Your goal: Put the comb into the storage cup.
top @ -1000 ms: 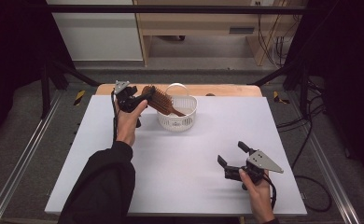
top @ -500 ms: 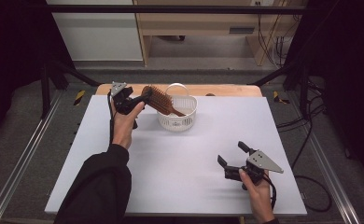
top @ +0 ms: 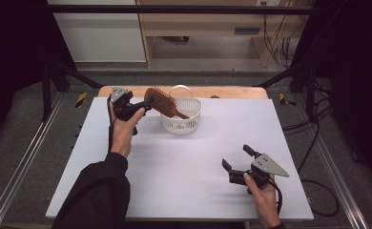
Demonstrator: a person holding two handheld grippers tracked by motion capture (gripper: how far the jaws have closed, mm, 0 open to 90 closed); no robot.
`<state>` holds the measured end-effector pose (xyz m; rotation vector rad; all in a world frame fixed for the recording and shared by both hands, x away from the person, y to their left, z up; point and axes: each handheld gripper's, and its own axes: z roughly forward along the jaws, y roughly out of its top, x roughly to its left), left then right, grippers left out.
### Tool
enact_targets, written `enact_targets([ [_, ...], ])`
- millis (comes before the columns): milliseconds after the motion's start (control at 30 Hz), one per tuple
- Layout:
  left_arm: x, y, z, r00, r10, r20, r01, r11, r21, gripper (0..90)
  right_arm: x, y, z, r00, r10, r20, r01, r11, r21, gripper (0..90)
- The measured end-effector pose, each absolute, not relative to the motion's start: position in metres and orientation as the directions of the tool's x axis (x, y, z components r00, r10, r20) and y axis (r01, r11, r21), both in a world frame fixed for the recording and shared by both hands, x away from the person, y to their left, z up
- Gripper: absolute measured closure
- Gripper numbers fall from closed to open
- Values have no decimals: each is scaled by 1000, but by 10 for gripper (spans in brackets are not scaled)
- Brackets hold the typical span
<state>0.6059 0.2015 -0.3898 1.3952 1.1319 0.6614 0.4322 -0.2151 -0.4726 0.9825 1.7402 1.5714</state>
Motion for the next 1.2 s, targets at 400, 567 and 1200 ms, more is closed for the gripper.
enact_targets([
  [400,595,208,-388,375,900,-221,232,140,963,29,432,-214,-473,-554,831,51,136,30,990,29],
  [567,592,208,-387,381,899,-214,227,133,965,29,432,-214,-473,-555,830,50,136,31,990,29],
  [1200,577,214,-383,393,902,-181,213,103,972,25,432,-214,-473,-558,828,52,137,30,990,29],
])
